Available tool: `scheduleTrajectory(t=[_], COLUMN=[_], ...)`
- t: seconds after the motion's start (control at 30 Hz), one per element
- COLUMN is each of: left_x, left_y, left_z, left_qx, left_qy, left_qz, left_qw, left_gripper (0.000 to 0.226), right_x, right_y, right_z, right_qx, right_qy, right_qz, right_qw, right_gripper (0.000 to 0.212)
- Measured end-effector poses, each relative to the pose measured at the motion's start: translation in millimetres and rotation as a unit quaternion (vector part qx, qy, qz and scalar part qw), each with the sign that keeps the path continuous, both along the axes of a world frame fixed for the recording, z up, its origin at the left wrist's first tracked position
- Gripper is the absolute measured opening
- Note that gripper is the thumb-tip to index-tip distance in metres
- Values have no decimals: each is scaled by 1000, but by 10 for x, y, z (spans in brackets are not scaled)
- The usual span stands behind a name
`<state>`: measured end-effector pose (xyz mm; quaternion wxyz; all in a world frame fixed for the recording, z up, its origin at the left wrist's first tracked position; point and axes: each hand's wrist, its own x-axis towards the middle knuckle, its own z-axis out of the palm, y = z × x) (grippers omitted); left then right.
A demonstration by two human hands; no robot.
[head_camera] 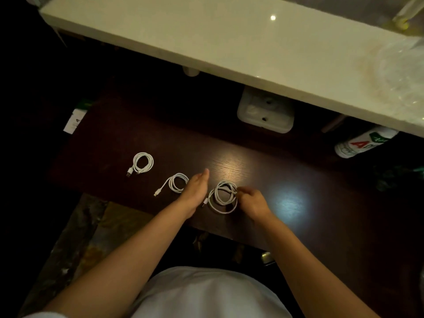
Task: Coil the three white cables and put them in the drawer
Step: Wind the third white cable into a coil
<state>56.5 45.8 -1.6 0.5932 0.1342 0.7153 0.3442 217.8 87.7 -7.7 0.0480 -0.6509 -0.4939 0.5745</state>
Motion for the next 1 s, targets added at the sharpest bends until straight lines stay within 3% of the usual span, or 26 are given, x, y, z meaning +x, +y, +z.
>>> scheduleTrajectory(t=[0.2,0.43,0.53,0.6,0.7,0.83,0.93,1.0], left_x=[-37,40,28,42,79,136,155,156], left_y=[-60,-152,-216,-294,-410,-479,-457,-430], left_z=[-50,-167,-230,-270,-321,-354,-343,-334], left_qx=[-23,14,22,30,48,49,32,23], left_qy=[32,75,114,148,240,292,275,200], left_qz=[-15,-24,-47,-96,-155,-157,-151,-122], left_qw=[999,997,992,984,957,942,949,972], left_gripper=[31,28,11,27,42,34,24,20], right_x=[85,50,5,-11,-25,-34,-35,-33], right_y=[-62,-149,-161,-174,-173,-159,-167,-197], right_z=[-47,-120,-206,-251,-294,-343,-390,-343], right_qx=[78,159,179,186,167,72,22,-5], right_qy=[-75,-116,-124,-133,-141,-61,7,36], right_qz=[43,75,76,65,18,-117,-152,-175], right_qw=[993,978,973,971,976,989,988,984], right_gripper=[38,31,25,18,5,13,15,17])
